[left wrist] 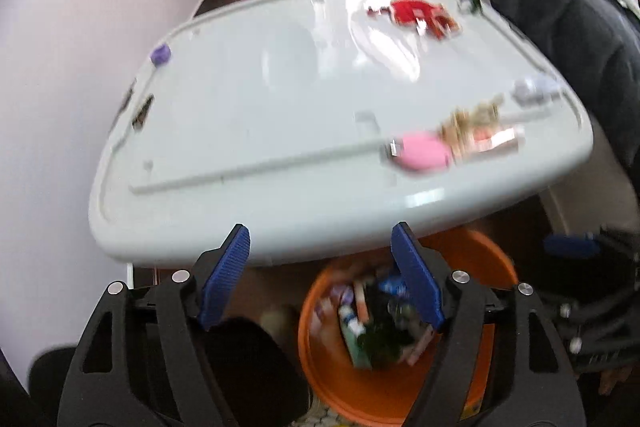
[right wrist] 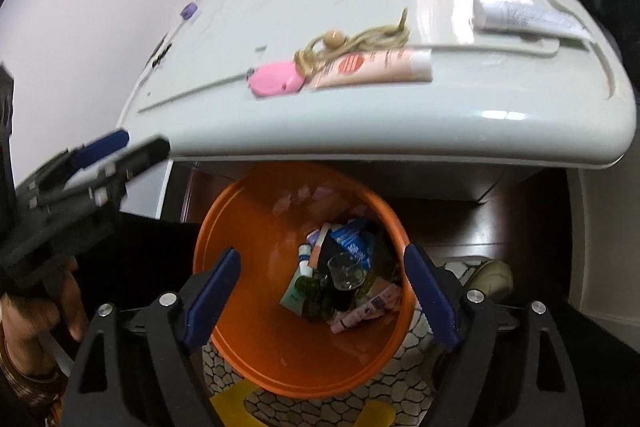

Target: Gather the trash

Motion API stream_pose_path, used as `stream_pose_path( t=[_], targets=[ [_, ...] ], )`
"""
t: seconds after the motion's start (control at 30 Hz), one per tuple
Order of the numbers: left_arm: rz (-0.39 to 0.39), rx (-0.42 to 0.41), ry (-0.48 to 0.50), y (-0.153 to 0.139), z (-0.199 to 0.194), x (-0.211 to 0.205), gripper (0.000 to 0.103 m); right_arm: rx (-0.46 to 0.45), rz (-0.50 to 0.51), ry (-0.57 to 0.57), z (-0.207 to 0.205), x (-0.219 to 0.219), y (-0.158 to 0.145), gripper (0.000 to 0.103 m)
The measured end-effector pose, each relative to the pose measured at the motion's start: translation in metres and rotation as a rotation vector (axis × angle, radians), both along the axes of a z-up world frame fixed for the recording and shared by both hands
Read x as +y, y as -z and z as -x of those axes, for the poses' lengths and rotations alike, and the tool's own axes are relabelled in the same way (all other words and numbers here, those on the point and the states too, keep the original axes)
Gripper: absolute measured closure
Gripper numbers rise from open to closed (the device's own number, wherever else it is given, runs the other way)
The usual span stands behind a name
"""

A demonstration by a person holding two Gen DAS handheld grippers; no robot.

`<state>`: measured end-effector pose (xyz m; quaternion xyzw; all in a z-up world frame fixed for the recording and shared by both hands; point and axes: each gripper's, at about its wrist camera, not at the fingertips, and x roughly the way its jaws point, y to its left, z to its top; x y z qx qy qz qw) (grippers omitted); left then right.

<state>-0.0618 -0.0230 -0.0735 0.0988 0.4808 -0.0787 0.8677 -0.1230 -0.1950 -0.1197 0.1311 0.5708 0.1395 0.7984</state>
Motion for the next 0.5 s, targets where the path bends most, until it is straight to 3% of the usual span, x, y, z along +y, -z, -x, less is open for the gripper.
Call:
stream_pose_path(
  t=[0.23,0.5],
  targets=[
    [0.019,-0.050,0.005,-0.016,-0.036,-0.008,0.031,-0.087,0.065,0.008,-0.029,-0.013,-0.037,0.018],
    [0.030,-0.081,0.026,-0.013,-0.079,-0.016,0.031,-0.216,0.202,0.028,-0.129,-0.036,-0.077,0.008]
  ],
)
